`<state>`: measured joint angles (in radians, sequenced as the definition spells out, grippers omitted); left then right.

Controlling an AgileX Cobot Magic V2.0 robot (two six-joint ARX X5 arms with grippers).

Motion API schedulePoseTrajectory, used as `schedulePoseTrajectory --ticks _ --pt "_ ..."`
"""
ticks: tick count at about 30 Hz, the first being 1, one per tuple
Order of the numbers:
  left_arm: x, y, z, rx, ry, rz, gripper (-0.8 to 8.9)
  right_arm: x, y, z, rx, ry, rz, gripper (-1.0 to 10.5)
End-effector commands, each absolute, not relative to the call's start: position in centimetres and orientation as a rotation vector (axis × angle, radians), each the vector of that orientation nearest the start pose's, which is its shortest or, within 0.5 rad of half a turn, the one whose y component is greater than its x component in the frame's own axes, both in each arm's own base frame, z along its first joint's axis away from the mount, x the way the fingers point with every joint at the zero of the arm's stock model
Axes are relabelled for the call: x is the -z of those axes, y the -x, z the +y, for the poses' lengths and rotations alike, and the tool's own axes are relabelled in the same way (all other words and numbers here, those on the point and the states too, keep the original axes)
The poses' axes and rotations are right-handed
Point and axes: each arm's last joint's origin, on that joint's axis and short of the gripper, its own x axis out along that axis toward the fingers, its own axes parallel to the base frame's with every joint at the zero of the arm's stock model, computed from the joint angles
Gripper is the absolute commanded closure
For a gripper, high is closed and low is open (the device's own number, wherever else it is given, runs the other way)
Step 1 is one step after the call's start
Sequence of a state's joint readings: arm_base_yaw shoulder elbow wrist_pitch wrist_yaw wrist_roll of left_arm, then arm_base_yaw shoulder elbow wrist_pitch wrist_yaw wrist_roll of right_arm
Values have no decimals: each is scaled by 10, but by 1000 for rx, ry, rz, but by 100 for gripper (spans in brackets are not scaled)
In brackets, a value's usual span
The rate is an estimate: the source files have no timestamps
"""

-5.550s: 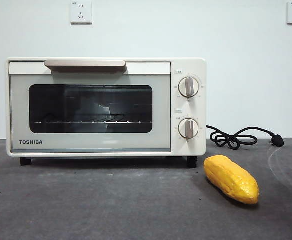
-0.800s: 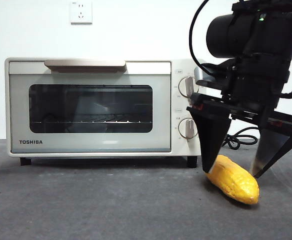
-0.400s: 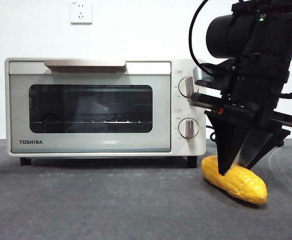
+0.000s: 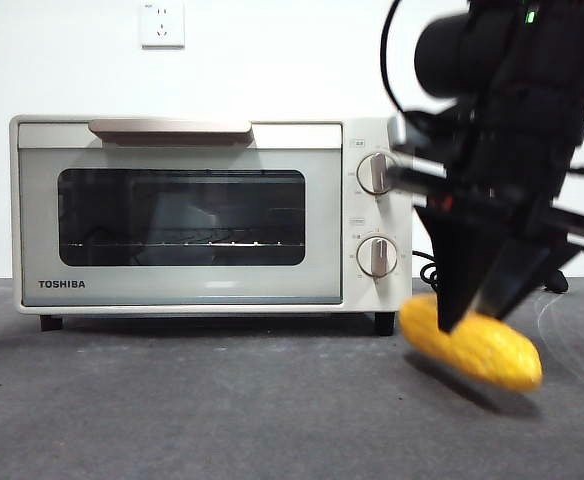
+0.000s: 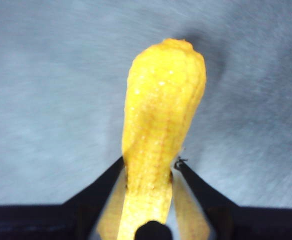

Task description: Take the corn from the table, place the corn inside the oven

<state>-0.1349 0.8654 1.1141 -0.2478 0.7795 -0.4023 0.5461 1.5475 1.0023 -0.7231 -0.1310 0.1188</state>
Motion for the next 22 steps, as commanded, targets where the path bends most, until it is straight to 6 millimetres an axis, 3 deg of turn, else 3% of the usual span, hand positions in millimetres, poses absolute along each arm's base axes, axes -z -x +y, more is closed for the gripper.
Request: schedulePoseTrajectory --ticks 1,11,22 --pt "-420 -163 -43 887 364 193 818 -216 -230 152 -549 166 1245 962" --pt "-399 -203 -49 796 384 297 819 -286 -172 149 -669 85 1006 962" --pt "-367 -230 -80 631 241 426 819 -334 -122 125 -777 -19 774 962"
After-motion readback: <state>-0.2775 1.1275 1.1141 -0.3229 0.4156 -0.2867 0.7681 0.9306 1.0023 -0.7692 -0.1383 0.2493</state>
